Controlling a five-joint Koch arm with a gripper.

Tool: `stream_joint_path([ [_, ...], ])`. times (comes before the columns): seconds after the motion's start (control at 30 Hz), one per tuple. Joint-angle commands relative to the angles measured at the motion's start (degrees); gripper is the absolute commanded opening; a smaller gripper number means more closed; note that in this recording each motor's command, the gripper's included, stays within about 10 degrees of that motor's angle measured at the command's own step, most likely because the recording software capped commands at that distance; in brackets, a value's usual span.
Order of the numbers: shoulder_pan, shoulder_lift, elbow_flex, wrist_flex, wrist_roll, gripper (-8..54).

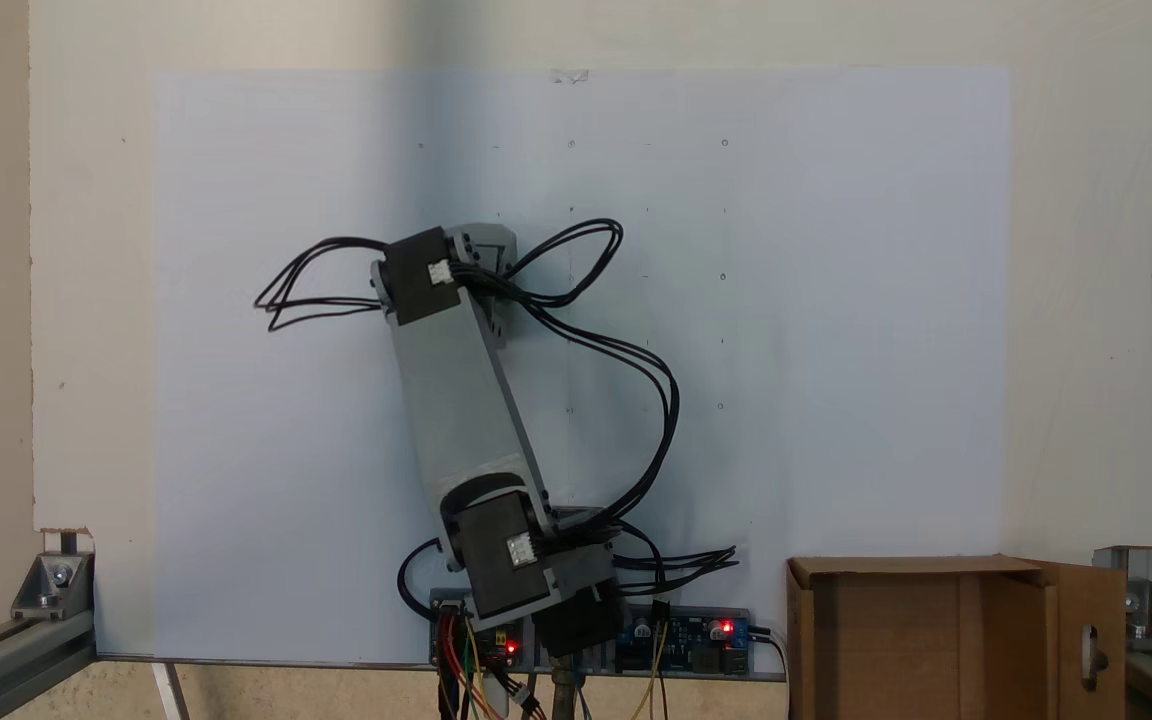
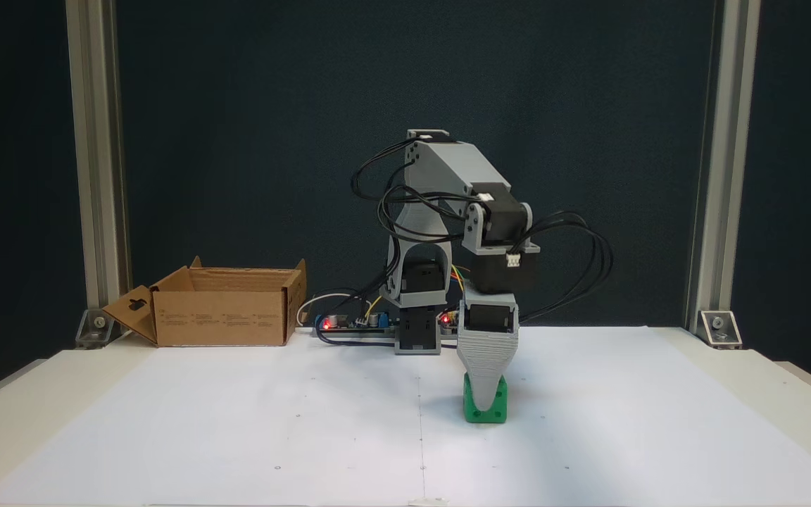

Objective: Grasp a green dice and put it in the bin.

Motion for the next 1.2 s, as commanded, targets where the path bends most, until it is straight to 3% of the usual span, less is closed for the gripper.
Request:
stream_joint_path([
  [0.0,-1.3,0.8,-0.2,0.2,4.0,41.9],
  [0.73,-0.4,0.7,1.6,-6.0,3.9,41.2],
  [0.93,-0.2,0.7,1.7,-8.2,3.9,35.5],
  [1.17,0.3,0.7,1.7,-9.5,3.9,21.1],
])
